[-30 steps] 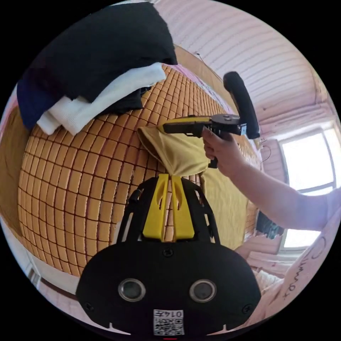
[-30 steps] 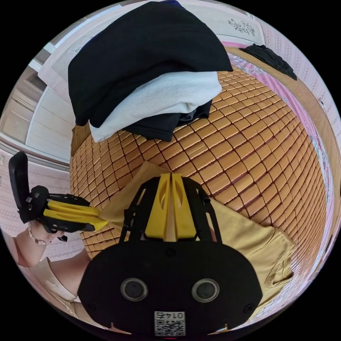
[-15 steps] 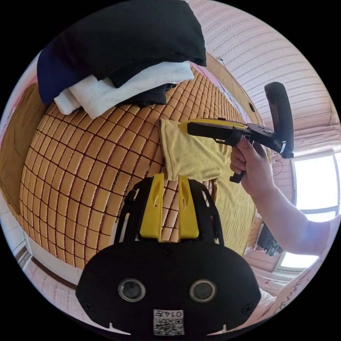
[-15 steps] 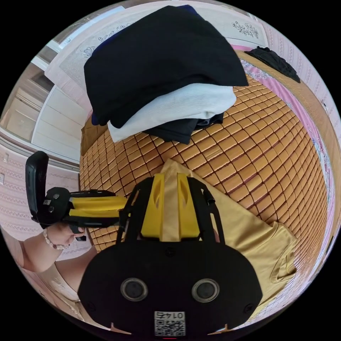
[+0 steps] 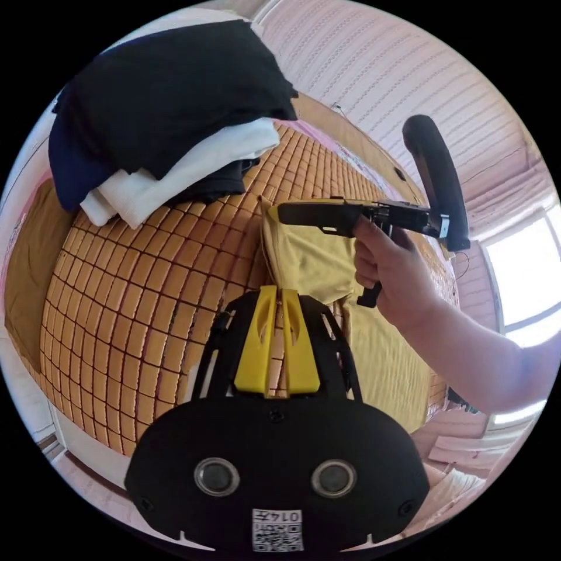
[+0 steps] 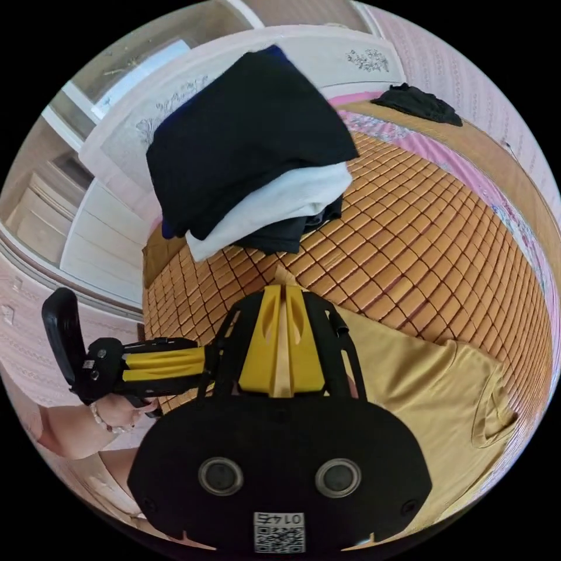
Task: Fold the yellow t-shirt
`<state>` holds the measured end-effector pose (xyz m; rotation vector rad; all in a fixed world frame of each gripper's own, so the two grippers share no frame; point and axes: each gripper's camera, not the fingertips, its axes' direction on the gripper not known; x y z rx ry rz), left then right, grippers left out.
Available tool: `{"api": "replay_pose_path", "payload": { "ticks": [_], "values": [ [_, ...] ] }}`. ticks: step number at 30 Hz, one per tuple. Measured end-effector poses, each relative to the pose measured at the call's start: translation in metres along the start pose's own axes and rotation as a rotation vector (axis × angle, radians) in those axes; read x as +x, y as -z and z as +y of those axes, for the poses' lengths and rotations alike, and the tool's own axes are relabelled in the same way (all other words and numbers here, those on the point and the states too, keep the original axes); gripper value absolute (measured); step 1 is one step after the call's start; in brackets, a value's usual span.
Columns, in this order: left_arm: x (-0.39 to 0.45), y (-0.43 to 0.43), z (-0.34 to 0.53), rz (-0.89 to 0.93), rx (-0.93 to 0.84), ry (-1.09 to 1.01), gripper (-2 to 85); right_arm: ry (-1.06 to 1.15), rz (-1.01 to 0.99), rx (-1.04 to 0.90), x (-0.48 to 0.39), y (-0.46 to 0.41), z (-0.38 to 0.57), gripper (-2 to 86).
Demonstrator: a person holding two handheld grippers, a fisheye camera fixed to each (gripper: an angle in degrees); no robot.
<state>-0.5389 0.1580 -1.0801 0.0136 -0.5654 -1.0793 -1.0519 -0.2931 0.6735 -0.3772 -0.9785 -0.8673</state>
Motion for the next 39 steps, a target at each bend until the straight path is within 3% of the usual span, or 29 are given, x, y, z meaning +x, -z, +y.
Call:
{"api": "replay_pose_path", "payload": {
  "ticks": [7,10,16,18,24,29,34,39],
  "values": [
    [0.103,0.023,0.029,0.239,0.146,-0.353,-0.8,-0.255,-0.012,0.263,0.049,0.161,0.100,0.8],
    [0.158,0.000,0.043,0.347,0.081,-0.493,-0.6,-0.376,0.086,0.236,0.062,0.199,0.155,0.9],
    [0.217,-0.112,0.090,0.396,-0.216,-0.592,4.2,-0.648,0.251,-0.071,0.092,0.199,0.238,1.5],
    [0.217,-0.139,0.104,0.337,-0.290,-0.606,5.3,-0.609,0.244,-0.040,0.089,0.206,0.232,2.0],
    [0.200,-0.169,0.103,0.088,-0.212,-0.660,4.9,-0.323,0.170,0.025,0.085,0.189,0.146,5.2],
    [0.208,-0.223,0.099,-0.058,-0.202,-0.761,5.9,-0.211,0.236,-0.034,0.091,0.161,0.088,7.5],
    [0.208,-0.287,0.102,-0.102,-0.269,-0.773,2.6,-0.177,0.158,-0.131,0.091,0.154,0.069,3.2],
    [0.174,-0.309,0.094,-0.044,-0.225,-0.587,-0.5,-0.034,0.184,-0.196,0.066,0.166,0.049,0.6]
  ]
}}
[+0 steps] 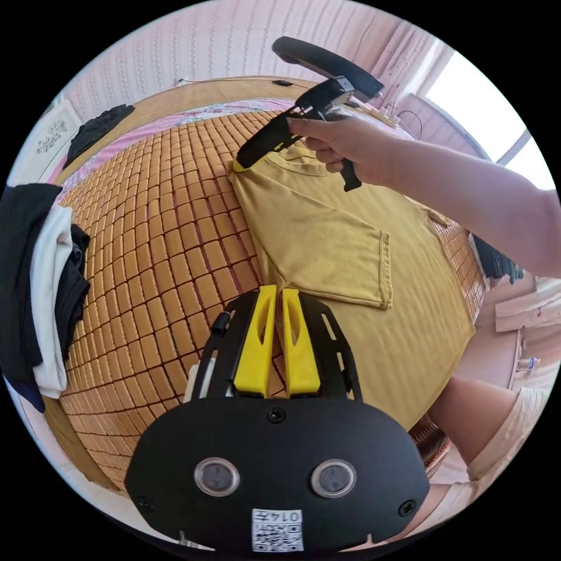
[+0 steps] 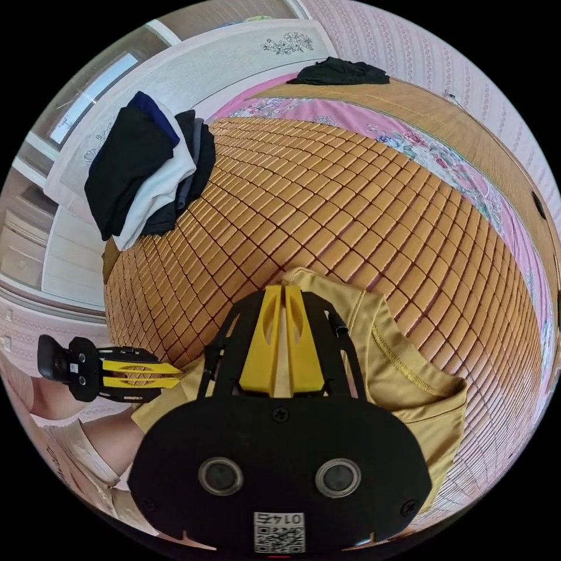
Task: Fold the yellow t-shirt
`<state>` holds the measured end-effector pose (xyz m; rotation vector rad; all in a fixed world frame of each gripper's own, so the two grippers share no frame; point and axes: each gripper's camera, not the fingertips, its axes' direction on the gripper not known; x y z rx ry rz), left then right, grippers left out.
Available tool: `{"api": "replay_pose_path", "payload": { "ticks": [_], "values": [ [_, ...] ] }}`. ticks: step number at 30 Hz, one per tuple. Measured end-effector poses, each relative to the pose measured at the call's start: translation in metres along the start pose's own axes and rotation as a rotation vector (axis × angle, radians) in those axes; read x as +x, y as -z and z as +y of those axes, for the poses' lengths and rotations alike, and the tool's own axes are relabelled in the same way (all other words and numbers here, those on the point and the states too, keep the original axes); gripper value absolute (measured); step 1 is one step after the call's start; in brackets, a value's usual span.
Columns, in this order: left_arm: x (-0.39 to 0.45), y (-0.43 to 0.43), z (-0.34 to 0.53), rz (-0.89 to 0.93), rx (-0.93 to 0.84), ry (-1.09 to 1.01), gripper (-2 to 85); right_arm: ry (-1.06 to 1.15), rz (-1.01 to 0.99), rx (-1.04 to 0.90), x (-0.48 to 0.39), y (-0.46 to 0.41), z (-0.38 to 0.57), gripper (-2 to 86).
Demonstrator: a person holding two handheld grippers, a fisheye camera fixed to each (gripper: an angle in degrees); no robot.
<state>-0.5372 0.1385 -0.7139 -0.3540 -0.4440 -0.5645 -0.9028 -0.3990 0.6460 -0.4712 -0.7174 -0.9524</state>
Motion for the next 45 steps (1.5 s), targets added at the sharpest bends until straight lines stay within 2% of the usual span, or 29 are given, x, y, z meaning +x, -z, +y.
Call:
{"api": "replay_pose_path", "payload": {
  "ticks": [7,13,16,22,26,30,39,45],
  "values": [
    [-0.042,-0.052,0.014,0.082,0.001,0.144,0.6,0.109,-0.020,-0.176,-0.013,0.012,-0.014,1.5],
    [-0.054,-0.087,0.027,0.069,-0.024,0.189,5.1,-0.024,-0.056,-0.026,0.016,0.086,0.026,7.9],
    [-0.055,-0.099,0.043,0.057,-0.050,0.193,5.5,-0.109,-0.040,0.083,0.022,0.127,0.077,8.1],
    [-0.030,-0.109,0.054,0.070,-0.038,0.127,5.2,-0.361,0.211,0.169,-0.001,0.170,0.242,4.4],
    [0.022,-0.135,0.023,0.127,-0.026,-0.035,5.0,-0.629,0.325,0.087,-0.013,0.180,0.351,3.2],
    [0.092,-0.183,-0.031,0.218,-0.033,-0.223,5.4,-0.854,0.323,0.144,-0.011,0.203,0.427,4.8],
    [0.266,-0.309,-0.134,0.282,-0.123,-0.570,5.6,-1.172,0.293,0.338,0.023,0.236,0.524,7.2],
    [0.380,-0.392,-0.188,0.272,-0.155,-0.690,5.6,-1.231,0.203,0.422,0.035,0.242,0.558,6.9]
  ]
}}
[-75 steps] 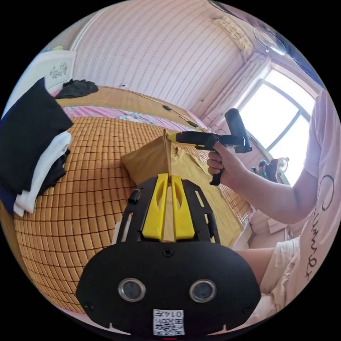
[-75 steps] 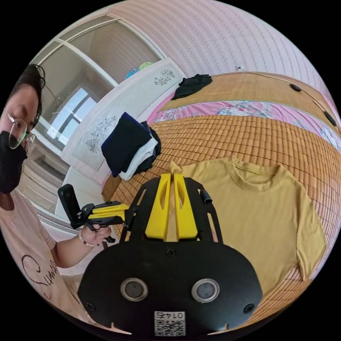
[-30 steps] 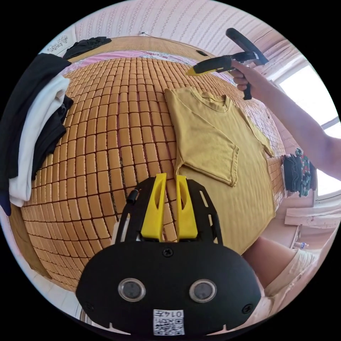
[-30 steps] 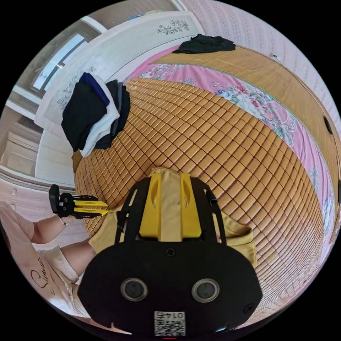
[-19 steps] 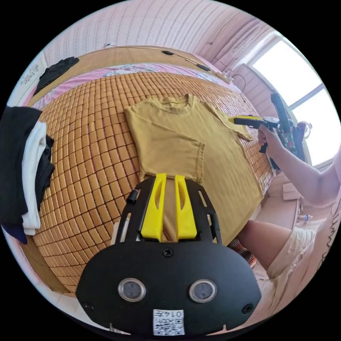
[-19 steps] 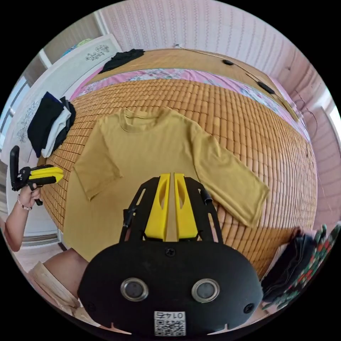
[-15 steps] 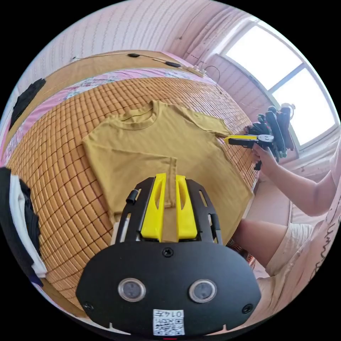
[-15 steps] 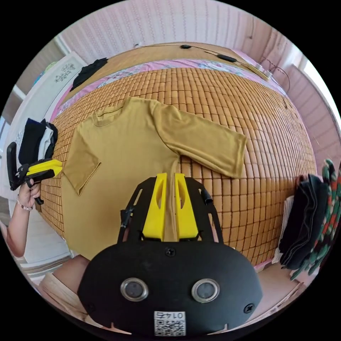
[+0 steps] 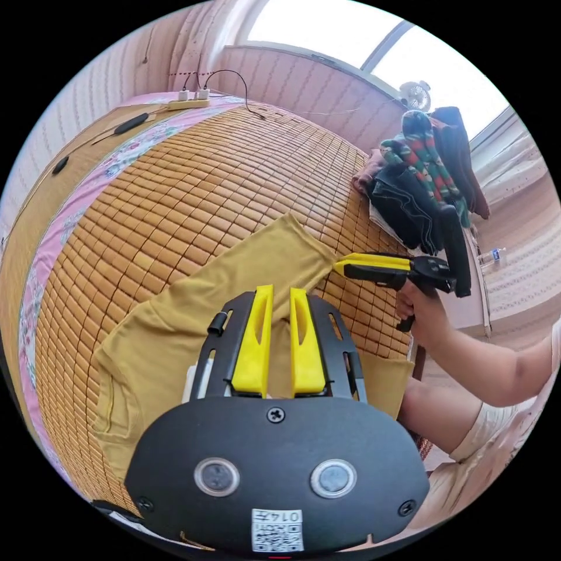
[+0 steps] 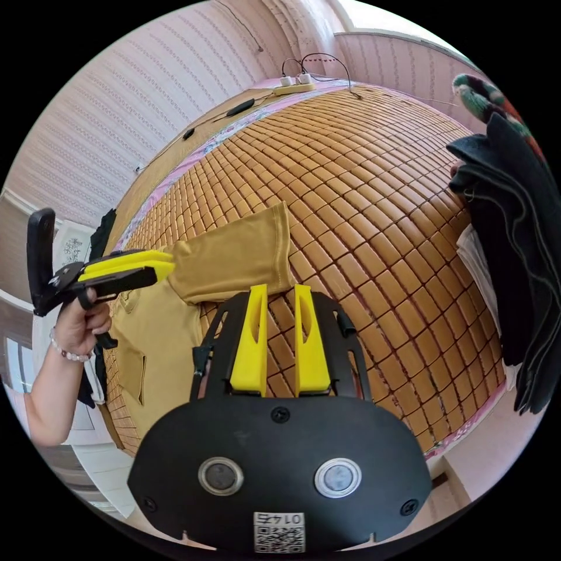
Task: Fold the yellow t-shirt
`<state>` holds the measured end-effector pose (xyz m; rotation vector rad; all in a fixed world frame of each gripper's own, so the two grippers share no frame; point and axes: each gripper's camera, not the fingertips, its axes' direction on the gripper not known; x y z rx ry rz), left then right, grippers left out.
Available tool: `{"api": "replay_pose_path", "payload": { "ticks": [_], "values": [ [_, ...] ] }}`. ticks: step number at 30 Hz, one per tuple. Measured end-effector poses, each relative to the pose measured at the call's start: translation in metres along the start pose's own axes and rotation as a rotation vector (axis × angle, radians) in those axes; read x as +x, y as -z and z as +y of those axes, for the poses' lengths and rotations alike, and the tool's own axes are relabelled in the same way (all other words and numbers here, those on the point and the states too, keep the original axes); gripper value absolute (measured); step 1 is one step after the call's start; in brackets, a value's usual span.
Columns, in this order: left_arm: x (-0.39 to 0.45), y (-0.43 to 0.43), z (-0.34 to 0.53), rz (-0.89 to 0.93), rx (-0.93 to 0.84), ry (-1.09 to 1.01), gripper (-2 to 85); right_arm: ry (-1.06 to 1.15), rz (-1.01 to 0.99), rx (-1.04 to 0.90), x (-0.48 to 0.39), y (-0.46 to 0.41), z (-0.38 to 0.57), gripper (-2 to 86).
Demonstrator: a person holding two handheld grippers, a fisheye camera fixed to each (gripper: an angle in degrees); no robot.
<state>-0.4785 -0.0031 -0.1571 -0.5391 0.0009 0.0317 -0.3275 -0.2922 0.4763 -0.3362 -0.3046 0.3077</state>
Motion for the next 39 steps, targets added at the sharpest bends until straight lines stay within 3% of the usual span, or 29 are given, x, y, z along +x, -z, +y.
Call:
{"api": "replay_pose_path", "payload": {
  "ticks": [9,14,23,31,39],
  "values": [
    [0.040,-0.127,-0.123,-0.092,-0.112,-0.041,7.7,0.076,-0.005,0.010,0.020,0.020,0.010,3.5],
    [0.050,-0.175,-0.136,-0.173,-0.189,-0.068,7.4,0.153,0.049,0.027,0.020,0.028,0.016,2.5],
    [0.038,-0.183,-0.126,-0.128,-0.212,-0.110,0.2,0.134,0.024,0.039,0.030,0.043,0.018,1.2],
    [0.007,-0.138,-0.105,-0.111,-0.130,-0.045,-0.7,0.204,0.020,0.046,0.021,0.063,0.010,0.9],
    [-0.086,0.055,0.021,-0.062,0.194,0.173,-0.8,0.476,-0.290,0.144,-0.037,0.115,-0.008,0.9]
  ]
}}
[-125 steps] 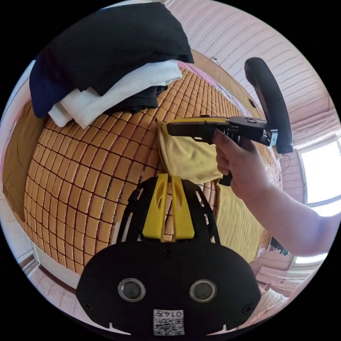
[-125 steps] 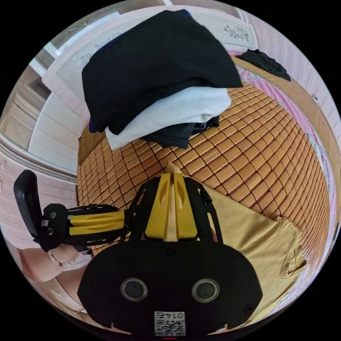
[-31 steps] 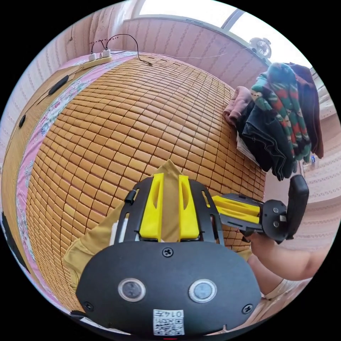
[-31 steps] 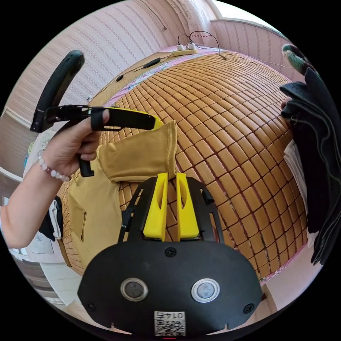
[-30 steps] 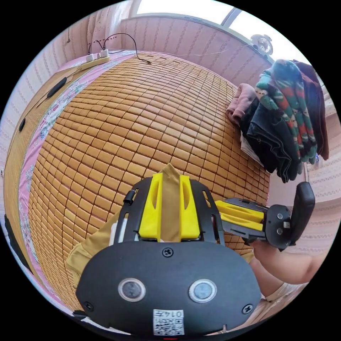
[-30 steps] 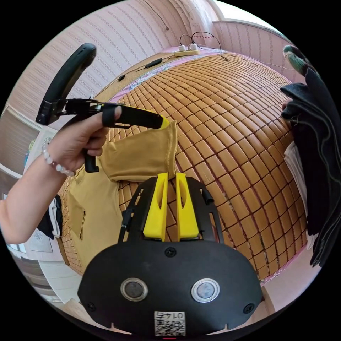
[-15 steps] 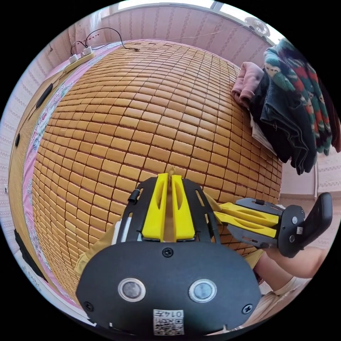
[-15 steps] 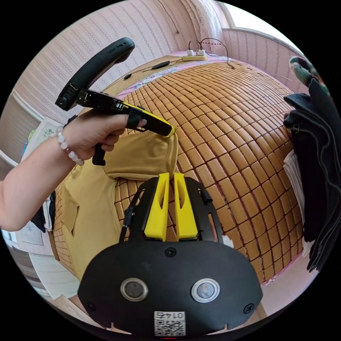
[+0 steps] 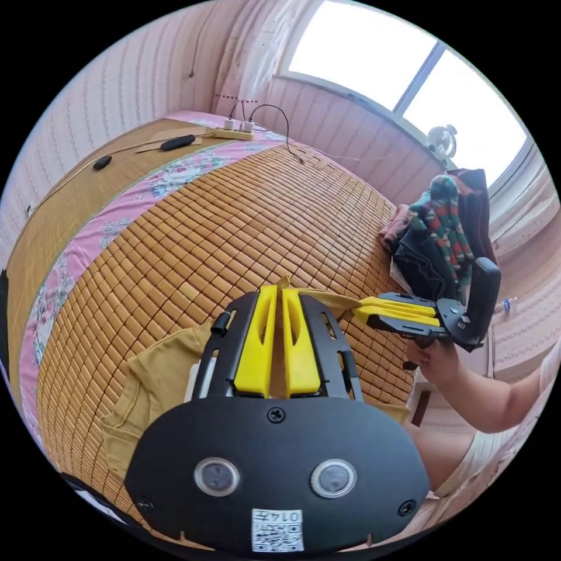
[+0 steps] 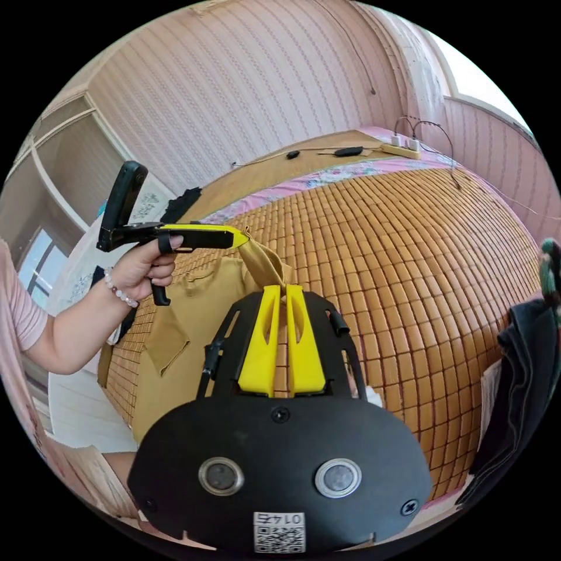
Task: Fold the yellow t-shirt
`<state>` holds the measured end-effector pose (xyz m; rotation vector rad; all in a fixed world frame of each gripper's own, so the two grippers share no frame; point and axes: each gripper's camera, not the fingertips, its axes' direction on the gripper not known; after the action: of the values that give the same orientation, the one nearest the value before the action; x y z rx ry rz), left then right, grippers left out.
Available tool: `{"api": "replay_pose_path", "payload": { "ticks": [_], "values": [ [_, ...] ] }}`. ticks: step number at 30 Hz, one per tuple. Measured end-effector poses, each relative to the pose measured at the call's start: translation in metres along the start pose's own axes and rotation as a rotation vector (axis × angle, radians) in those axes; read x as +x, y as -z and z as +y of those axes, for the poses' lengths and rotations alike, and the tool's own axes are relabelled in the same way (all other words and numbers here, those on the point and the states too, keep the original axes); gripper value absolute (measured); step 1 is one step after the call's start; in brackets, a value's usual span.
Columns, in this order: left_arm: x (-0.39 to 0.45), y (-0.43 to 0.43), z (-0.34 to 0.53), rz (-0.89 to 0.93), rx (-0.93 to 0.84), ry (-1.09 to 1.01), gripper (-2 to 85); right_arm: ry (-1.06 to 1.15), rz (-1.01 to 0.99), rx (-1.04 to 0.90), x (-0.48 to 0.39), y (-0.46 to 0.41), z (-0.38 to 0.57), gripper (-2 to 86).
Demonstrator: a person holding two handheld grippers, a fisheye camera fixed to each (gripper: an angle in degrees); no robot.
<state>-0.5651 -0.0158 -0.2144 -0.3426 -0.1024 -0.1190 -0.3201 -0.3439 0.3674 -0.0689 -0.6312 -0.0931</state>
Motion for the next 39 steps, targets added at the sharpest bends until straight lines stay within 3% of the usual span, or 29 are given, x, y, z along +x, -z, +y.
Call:
{"api": "replay_pose_path", "payload": {
  "ticks": [5,12,21,26,31,35,39],
  "values": [
    [-0.063,0.099,0.090,0.045,0.065,0.121,-0.7,0.145,-0.204,-0.147,-0.040,-0.019,0.001,0.9],
    [-0.111,0.111,0.203,0.087,-0.001,0.333,-0.4,0.240,-0.142,-0.465,-0.079,-0.078,0.035,0.5],
    [-0.140,0.148,0.262,0.116,-0.093,0.408,1.4,0.394,-0.139,-0.629,-0.100,-0.088,0.034,-0.6],
    [-0.153,0.196,0.274,0.098,-0.114,0.410,2.7,0.434,-0.118,-0.622,-0.107,-0.091,0.019,0.4],
    [-0.167,0.247,0.269,0.055,-0.053,0.421,3.9,0.377,-0.024,-0.528,-0.099,-0.115,-0.025,10.6],
    [-0.227,0.311,0.280,-0.075,0.095,0.583,4.8,0.287,0.097,-0.391,-0.073,-0.150,-0.091,12.9],
    [-0.291,0.369,0.296,-0.234,0.162,0.711,5.6,0.194,0.098,-0.411,-0.048,-0.189,-0.135,11.3]
  ]
}}
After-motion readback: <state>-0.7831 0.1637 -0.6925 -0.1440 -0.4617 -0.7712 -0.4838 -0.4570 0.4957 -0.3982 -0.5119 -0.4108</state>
